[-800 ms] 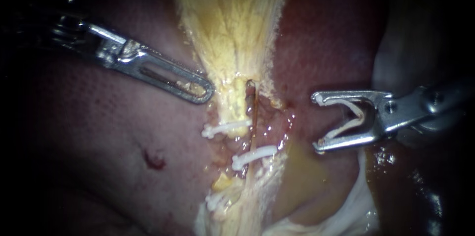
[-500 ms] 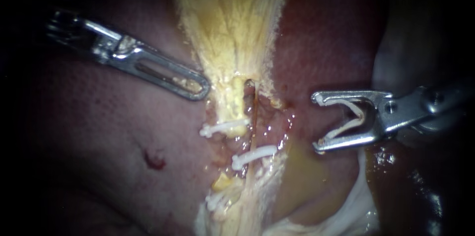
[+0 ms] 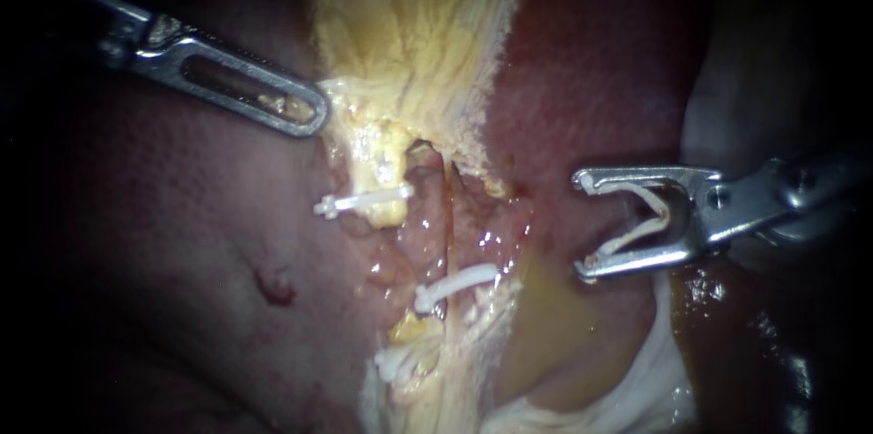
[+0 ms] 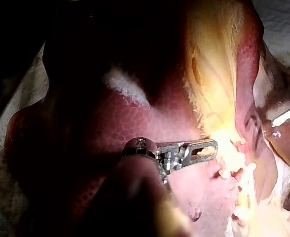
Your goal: Clipping second clip right tube
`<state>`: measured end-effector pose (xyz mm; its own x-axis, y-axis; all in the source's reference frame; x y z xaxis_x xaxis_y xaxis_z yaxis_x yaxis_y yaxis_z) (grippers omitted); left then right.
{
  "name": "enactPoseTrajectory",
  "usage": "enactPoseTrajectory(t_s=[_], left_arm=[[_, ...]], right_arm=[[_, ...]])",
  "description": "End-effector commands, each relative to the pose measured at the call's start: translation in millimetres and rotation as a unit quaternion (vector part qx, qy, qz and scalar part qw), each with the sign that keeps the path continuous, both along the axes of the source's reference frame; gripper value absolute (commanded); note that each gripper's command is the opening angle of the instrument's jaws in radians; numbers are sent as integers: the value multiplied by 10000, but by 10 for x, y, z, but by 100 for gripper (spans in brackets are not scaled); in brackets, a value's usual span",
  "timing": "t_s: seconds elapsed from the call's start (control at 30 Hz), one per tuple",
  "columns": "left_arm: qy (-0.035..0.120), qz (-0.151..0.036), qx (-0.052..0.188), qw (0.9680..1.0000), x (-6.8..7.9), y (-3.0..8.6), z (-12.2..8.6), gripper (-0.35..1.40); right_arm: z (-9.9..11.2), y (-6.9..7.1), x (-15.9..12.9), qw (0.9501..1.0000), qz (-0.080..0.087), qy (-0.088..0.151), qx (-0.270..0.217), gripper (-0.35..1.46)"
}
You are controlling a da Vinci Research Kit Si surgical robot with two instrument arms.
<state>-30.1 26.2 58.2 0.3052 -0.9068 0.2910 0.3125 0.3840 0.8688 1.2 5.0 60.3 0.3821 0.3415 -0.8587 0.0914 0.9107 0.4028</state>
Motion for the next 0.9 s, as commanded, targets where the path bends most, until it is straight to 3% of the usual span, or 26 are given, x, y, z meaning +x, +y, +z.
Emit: enactPoseTrajectory(t_s=[0.03, 0.3, 0.53, 0.9], left_arm=[[3, -3, -3, 10000, -1, 0, 1, -35], [4, -4, -4, 10000, 0, -1, 0, -35], [7, -7, -8, 10000, -1, -2, 1, -35], [11, -10, -12, 10000, -2, -2, 2, -35]], right_arm=[[3, -2, 3, 10000, -42, 23, 17, 50], [25, -13, 27, 9983, -45, -5, 574, 50], [58, -26, 48, 9930, -42, -81, 1175, 50], [108, -38, 75, 9871, -34, -177, 1594, 49]])
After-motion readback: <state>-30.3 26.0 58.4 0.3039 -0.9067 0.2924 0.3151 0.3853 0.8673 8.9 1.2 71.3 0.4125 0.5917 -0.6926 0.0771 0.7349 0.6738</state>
